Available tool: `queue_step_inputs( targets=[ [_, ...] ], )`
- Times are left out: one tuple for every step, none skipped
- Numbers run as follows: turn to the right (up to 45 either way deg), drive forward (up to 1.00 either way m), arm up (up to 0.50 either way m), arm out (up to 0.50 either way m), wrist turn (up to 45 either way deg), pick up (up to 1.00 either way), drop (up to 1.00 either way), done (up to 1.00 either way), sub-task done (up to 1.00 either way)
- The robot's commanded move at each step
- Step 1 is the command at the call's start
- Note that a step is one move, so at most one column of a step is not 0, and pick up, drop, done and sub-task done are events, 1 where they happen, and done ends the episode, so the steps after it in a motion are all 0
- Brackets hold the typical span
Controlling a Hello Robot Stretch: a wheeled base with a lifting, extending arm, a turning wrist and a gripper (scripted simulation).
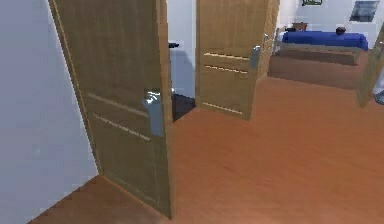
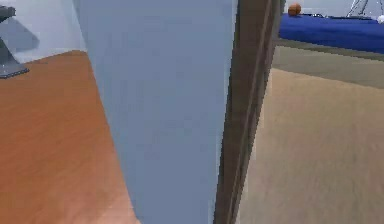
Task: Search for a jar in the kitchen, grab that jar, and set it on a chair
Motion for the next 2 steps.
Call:
queue_step_inputs(
  targets=[
    [15.0,0.00,0.00,0.00,0.0,0.00,0.00,0.00,0.00],
    [0.0,1.00,0.00,0.00,0.0,0.00,0.00,0.00,0.00]
  ],
)
